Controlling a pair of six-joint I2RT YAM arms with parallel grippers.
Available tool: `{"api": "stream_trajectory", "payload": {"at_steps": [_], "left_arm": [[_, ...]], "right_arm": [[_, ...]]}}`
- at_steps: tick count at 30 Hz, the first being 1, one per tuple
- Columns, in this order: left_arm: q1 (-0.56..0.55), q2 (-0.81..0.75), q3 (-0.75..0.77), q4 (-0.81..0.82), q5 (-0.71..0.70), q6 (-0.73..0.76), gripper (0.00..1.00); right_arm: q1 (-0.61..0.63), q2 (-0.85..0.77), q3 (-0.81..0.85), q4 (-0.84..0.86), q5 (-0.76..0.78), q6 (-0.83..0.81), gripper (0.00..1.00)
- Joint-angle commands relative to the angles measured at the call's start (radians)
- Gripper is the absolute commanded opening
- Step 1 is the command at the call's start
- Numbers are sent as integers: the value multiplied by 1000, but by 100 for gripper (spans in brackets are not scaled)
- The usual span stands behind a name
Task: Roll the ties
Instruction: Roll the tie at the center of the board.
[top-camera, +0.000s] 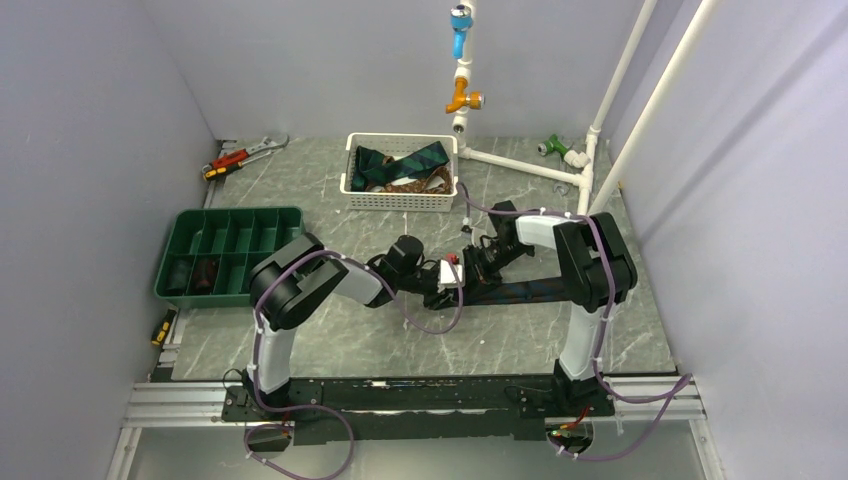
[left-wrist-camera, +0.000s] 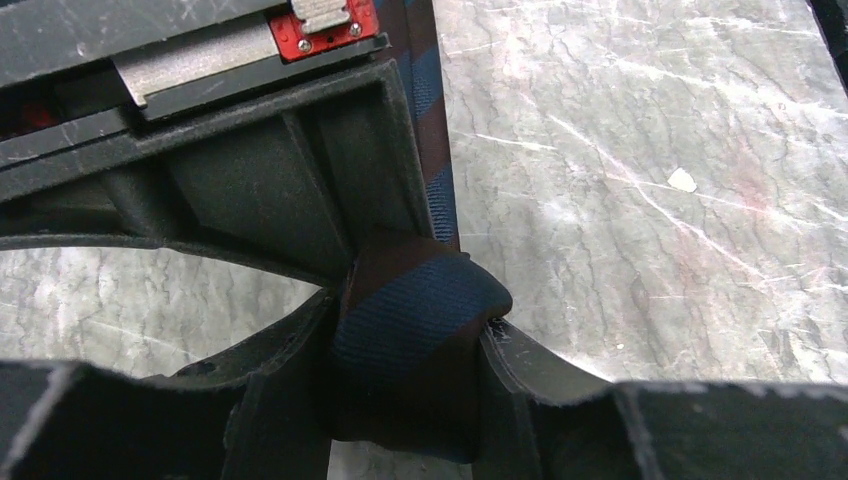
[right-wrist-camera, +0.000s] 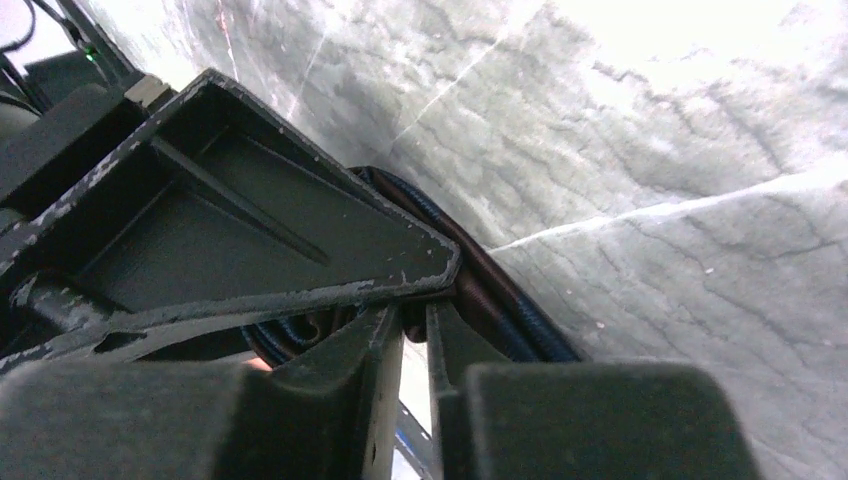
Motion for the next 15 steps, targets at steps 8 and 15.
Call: {"api": "stream_trajectory", "payload": {"at_steps": [8, 15], "left_arm": [[15, 26, -12, -489, -92, 21, 21], [22, 43, 20, -508, -81, -33, 22]], "right_arm": [[-68, -208, -13, -131, 20, -161, 43], [-38, -244, -69, -39, -88, -46, 49]]}}
